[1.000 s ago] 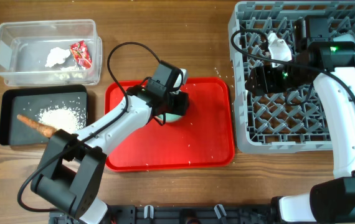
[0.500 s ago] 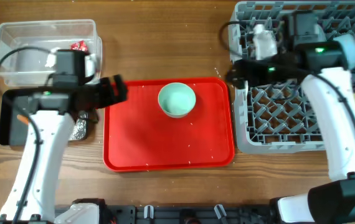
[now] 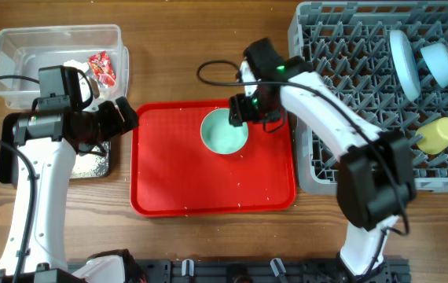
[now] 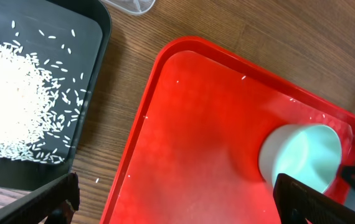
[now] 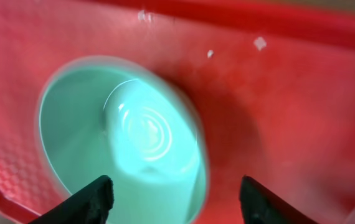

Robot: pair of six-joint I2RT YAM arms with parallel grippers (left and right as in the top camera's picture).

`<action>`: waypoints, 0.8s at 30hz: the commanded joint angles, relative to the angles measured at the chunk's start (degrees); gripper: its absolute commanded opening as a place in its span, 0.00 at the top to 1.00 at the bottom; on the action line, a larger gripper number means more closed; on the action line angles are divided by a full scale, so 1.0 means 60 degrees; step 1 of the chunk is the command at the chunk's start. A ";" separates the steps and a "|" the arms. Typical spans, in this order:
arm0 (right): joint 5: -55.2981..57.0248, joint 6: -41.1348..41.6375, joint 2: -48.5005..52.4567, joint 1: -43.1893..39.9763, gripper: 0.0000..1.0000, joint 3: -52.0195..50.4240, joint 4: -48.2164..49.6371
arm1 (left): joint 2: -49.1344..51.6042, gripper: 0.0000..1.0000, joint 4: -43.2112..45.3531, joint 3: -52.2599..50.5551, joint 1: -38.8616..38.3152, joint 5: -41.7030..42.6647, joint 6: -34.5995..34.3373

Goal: Sort waste into correct bins and load items into the dishwasher rack
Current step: 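Grasp the green bowl with the right gripper and lift it, then place the green bowl upside down in the rack with the right gripper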

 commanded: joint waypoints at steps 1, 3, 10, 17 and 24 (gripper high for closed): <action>0.0142 0.0379 0.0692 0.0240 0.46 -0.0029 0.0095 | 0.0066 0.00 -0.0011 -0.0036 0.0044 0.0091 -0.0018; 0.0215 0.0586 0.0947 0.0251 0.55 -0.0029 0.0120 | 0.0066 0.00 -0.0015 -0.0036 0.0044 0.0091 -0.0018; 0.1158 0.0871 0.0867 0.0160 0.95 0.0026 0.0058 | 0.0066 0.00 -0.0044 -0.0036 0.0044 0.0091 -0.0018; 0.5832 0.0750 -0.2102 -0.0594 0.96 0.1155 -0.0568 | 0.0066 0.00 -0.0036 -0.0036 0.0044 0.0091 -0.0018; 1.2455 -0.1202 -0.3810 -0.1643 0.95 0.1140 0.1122 | 0.0066 0.00 -0.0040 -0.0036 0.0044 0.0087 -0.0015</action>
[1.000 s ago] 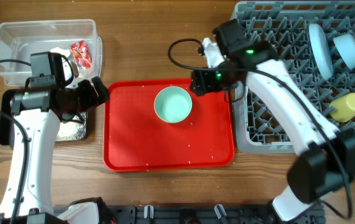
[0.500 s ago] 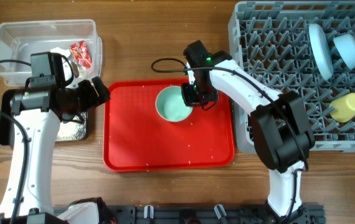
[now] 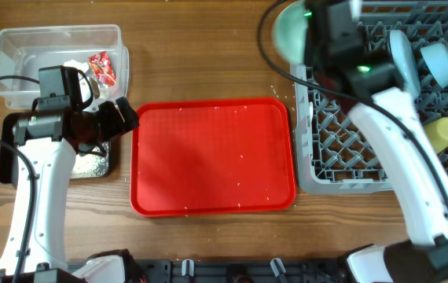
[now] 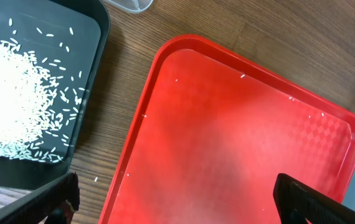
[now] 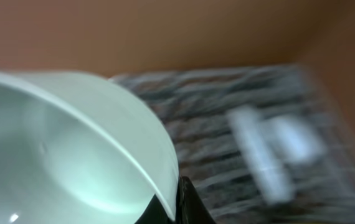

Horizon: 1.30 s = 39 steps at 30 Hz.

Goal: Sort waste into correct bins and load items into the dishwasher rack
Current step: 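Place the green bowl upside down in the rack with the right gripper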

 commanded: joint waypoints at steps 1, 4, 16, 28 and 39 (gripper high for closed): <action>0.4299 -0.0729 0.0357 -0.0590 0.96 -0.0106 0.0040 | 0.0066 0.00 -0.0007 -0.0036 0.0044 0.0055 -0.0018; 0.5482 -0.0739 0.0867 -0.1122 0.96 -0.0215 0.0040 | 0.0066 0.00 -0.0004 -0.0036 0.0044 0.0051 -0.0018; 0.5508 -0.0750 0.3818 -0.1300 0.96 -0.0251 0.0106 | 0.0066 0.00 -0.0004 -0.0036 0.0044 0.0055 -0.0018; 0.6455 -0.1807 0.4583 -0.1825 0.96 -0.0255 0.0965 | 0.0066 0.00 -0.0004 -0.0036 0.0044 0.0058 -0.0018; 0.3235 -0.1789 0.4586 -0.1577 0.95 -0.0503 0.0157 | 0.0066 0.00 0.0040 -0.0036 0.0044 0.0055 -0.0018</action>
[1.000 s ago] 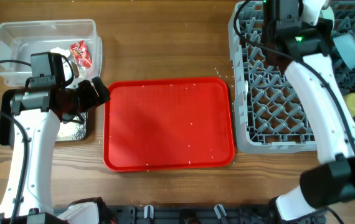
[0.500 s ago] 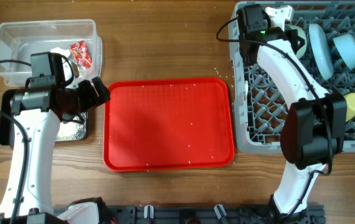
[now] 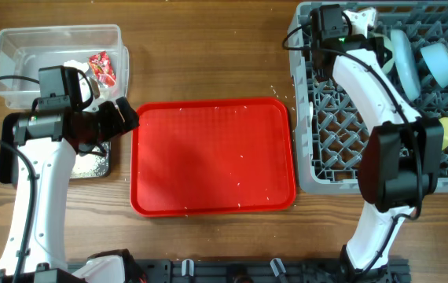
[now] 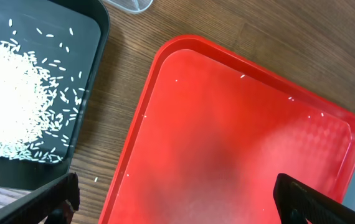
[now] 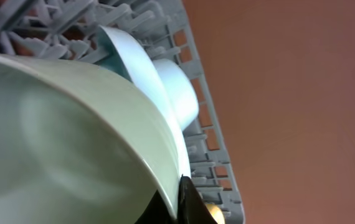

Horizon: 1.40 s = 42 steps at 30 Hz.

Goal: Sort waste into correct bins and load items into the dishwasher rack

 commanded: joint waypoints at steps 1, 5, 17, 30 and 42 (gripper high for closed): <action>-0.1971 -0.0022 0.0171 0.0299 0.89 -0.0186 -0.0521 | 0.0066 0.00 0.0029 -0.0036 0.0044 0.0055 -0.0018; -0.2259 0.0149 0.0153 0.0601 0.45 -0.0182 -0.0856 | 0.0066 0.00 0.0036 -0.0036 0.0044 0.0055 -0.0018; -0.7078 0.0535 -0.2277 0.0801 0.43 -0.0182 -0.1647 | 0.0066 0.00 0.0033 -0.0036 0.0044 0.0055 -0.0018; -0.8309 0.2408 -0.3883 0.0368 0.27 -0.0182 -0.2248 | 0.0066 0.00 0.0033 -0.0036 0.0044 0.0051 -0.0018; -1.4156 0.0452 -0.3960 -0.2320 0.00 -0.0182 -0.3016 | 0.0565 0.00 0.0714 -0.0036 -0.1727 -0.0251 0.0098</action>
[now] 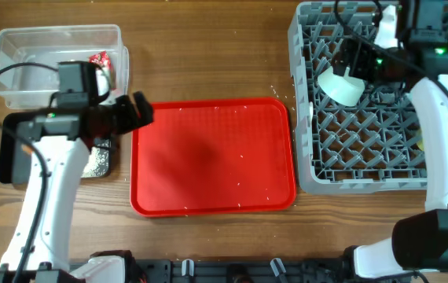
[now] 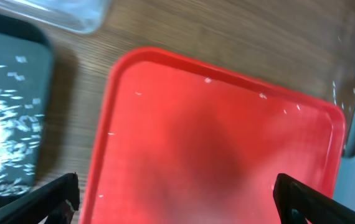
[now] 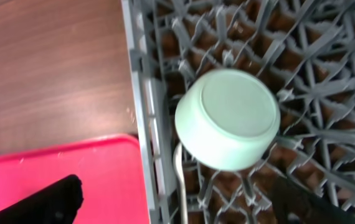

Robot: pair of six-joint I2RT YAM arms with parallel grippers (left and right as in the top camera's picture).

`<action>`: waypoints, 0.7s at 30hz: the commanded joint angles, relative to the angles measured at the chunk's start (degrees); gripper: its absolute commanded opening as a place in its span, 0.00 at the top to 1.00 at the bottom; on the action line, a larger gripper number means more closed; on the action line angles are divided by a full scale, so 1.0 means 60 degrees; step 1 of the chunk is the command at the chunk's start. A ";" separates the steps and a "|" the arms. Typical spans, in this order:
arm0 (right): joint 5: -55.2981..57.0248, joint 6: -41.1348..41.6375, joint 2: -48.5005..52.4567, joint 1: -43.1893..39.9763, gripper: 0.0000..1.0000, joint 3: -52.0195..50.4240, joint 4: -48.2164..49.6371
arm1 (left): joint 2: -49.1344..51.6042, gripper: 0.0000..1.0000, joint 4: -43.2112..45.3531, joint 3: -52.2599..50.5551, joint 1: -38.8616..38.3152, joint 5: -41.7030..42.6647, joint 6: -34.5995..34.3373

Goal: Sort waste into correct bins and load items into the dishwasher rack

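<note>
A mint-green bowl (image 1: 342,85) lies upside down on the tines in the left part of the grey dishwasher rack (image 1: 365,169). In the right wrist view the bowl (image 3: 230,118) shows its base. My right gripper (image 1: 354,61) hangs just above it, open, with nothing between its fingers (image 3: 56,198). The red tray (image 1: 212,157) holds only scattered rice grains. My left gripper (image 1: 137,110) is open over the tray's left edge (image 2: 112,118) and holds nothing.
A clear plastic bin (image 1: 51,39) with a red wrapper (image 1: 98,59) stands at the back left. A black tray of rice (image 2: 3,124) sits left of the red tray, under my left arm. My right arm hides the rack's right side.
The bowl has left my right gripper and now lies upside down in the rack's left part, with the gripper open above it. My left gripper has shifted right, over the red tray's edge.
The bowl first stood on the red tray with my right gripper open around its rim. Then it was held in the air by the rack's back-left corner, the tray bare. Then it was held at the rack's back. Now it rests upside down in the rack.
</note>
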 commanded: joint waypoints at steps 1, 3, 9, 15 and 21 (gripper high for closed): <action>-0.0973 -0.0984 -0.0178 -0.0171 0.00 -0.0076 -0.0572 | 0.0557 0.00 -0.0270 -0.0033 -0.0678 -0.0368 0.0095; -0.0736 -0.1027 -0.0178 -0.0240 0.00 -0.0076 -0.1060 | 0.0761 0.00 -0.0780 -0.0033 -0.0758 -0.0736 0.0095; -0.0419 -0.1213 -0.0219 -0.0237 0.00 -0.0080 -0.2543 | 0.0750 0.00 -0.2710 -0.0033 -0.0350 -0.0903 0.0091; -0.0153 -0.1086 -0.1687 -0.0237 0.00 -0.1297 -0.1672 | -0.0178 0.00 -0.2983 -0.0313 -0.0568 -0.0903 0.0503; -0.0142 -0.0980 -0.5643 -0.0237 0.00 -0.4976 0.1209 | -0.4058 0.00 -0.0827 -0.1934 -0.1038 -0.1322 0.0525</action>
